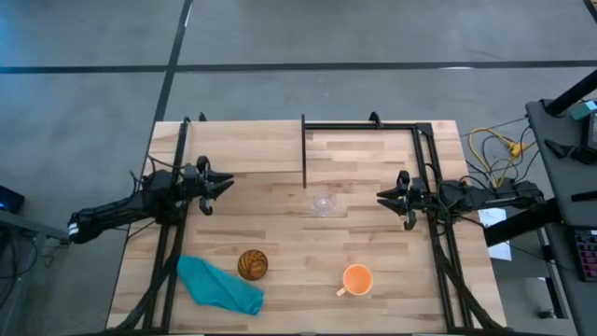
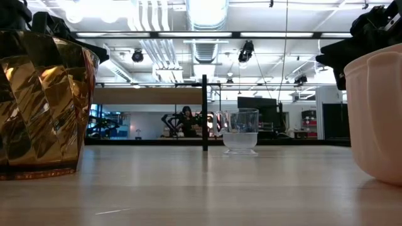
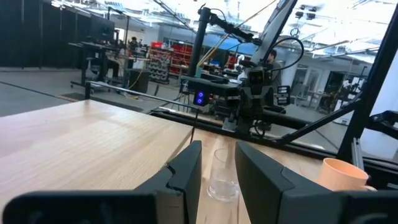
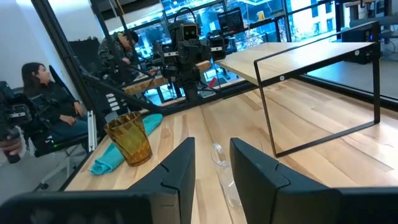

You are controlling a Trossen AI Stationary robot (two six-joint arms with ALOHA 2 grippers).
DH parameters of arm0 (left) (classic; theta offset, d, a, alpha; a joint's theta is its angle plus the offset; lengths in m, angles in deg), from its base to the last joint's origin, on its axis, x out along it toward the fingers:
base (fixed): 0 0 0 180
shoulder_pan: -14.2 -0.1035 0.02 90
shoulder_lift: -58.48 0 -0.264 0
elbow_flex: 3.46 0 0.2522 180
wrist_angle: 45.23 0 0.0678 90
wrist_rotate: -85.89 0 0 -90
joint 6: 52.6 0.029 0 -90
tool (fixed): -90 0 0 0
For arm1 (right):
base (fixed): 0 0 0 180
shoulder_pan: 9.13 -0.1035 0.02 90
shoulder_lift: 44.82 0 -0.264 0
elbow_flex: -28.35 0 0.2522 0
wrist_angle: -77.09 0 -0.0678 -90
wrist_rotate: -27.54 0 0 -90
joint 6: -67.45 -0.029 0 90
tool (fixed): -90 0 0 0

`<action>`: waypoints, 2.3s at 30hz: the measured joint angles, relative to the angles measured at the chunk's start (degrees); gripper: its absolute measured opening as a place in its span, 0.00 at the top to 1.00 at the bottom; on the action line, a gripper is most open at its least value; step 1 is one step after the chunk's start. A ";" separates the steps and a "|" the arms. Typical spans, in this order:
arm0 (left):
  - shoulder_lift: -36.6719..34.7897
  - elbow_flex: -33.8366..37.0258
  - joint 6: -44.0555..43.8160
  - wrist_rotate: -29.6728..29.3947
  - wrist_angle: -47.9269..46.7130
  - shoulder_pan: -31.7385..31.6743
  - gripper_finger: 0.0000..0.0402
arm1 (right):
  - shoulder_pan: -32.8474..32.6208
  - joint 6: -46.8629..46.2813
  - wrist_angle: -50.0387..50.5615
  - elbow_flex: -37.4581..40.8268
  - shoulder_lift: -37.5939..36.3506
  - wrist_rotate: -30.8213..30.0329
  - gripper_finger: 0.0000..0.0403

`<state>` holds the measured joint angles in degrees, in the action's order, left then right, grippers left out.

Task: Stack small to large cups/mugs on shelf
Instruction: Put the transparent mug on the shelf

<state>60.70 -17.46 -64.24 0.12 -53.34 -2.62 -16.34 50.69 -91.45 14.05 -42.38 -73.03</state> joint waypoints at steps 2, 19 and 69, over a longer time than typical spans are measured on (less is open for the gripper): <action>0.00 -0.01 0.00 -0.05 0.12 0.00 0.79 | 0.00 -1.04 0.00 0.00 0.01 0.00 0.76; 14.90 -15.77 1.51 4.19 -4.72 -0.02 0.79 | -0.01 -6.12 0.00 0.00 0.00 -0.01 0.76; 88.86 -59.75 -15.23 -13.83 -12.90 19.17 0.79 | -0.01 -6.18 0.02 0.00 0.00 0.00 0.76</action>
<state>149.55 -77.21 -79.48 -13.71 -66.24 16.55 -16.35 44.51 -91.43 14.05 -42.38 -73.03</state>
